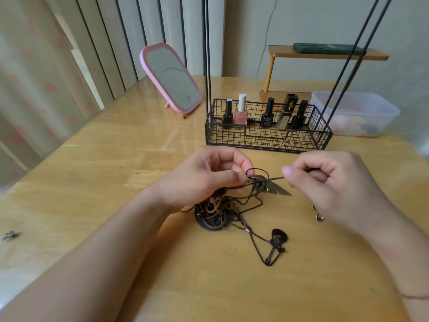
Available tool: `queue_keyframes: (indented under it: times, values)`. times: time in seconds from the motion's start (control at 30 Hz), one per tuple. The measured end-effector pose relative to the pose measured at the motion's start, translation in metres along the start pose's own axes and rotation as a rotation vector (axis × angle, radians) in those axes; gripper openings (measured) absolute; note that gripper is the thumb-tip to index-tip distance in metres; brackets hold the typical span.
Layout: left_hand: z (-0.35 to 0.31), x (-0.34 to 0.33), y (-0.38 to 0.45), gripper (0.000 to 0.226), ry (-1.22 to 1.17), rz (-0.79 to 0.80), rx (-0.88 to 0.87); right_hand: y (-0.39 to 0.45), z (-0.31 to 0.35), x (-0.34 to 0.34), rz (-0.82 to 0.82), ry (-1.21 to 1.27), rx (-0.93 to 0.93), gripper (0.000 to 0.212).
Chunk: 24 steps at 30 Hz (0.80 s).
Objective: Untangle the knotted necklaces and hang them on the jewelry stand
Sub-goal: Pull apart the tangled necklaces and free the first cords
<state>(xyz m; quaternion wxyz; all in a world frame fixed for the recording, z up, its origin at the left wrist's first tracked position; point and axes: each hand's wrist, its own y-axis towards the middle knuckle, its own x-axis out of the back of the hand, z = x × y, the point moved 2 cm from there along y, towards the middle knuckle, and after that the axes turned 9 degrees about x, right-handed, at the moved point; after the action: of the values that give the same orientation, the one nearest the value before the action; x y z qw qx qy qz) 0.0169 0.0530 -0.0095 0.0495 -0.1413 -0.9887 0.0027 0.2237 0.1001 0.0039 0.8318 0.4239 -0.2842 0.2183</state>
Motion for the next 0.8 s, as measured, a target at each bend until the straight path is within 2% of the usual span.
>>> queue_keyframes:
  times: [0.13, 0.2, 0.3, 0.37, 0.43, 0.6, 0.63, 0.7, 0.8]
  values:
    - [0.002, 0.001, 0.002, 0.013, -0.01, 0.007, -0.006, -0.001, 0.001, -0.003, 0.008, 0.047, 0.002, 0.023]
    - [0.003, 0.002, 0.003, 0.017, -0.026, -0.007, -0.009, -0.001, 0.0, -0.007, 0.083, 0.06, 0.018, 0.023]
    - [0.004, 0.004, 0.003, 0.02, 0.0, -0.048, -0.018, -0.004, 0.001, -0.011, 0.252, 0.093, 0.001, 0.039]
    - [0.004, 0.004, 0.004, 0.02, 0.022, -0.085, -0.03, -0.006, 0.0, -0.012, 0.308, 0.162, -0.087, 0.049]
    - [0.003, 0.004, 0.003, 0.02, 0.041, -0.113, -0.048, -0.005, -0.002, -0.011, 0.298, 0.12, -0.152, 0.054]
    - [-0.004, 0.008, 0.001, 0.022, 0.085, -0.181, -0.108, -0.003, -0.008, -0.008, 0.254, -0.123, -0.161, 0.068]
    - [-0.005, 0.011, 0.0, 0.024, 0.066, -0.212, -0.106, -0.004, -0.011, -0.005, 0.222, -0.176, -0.181, 0.066]
    - [-0.004, 0.02, -0.001, 0.026, -0.001, -0.294, -0.063, -0.003, -0.013, -0.001, 0.156, -0.27, -0.238, 0.052]
    - [0.001, 0.029, 0.0, 0.021, -0.119, -0.41, 0.056, -0.001, -0.006, -0.006, 0.102, -0.312, -0.131, 0.056]
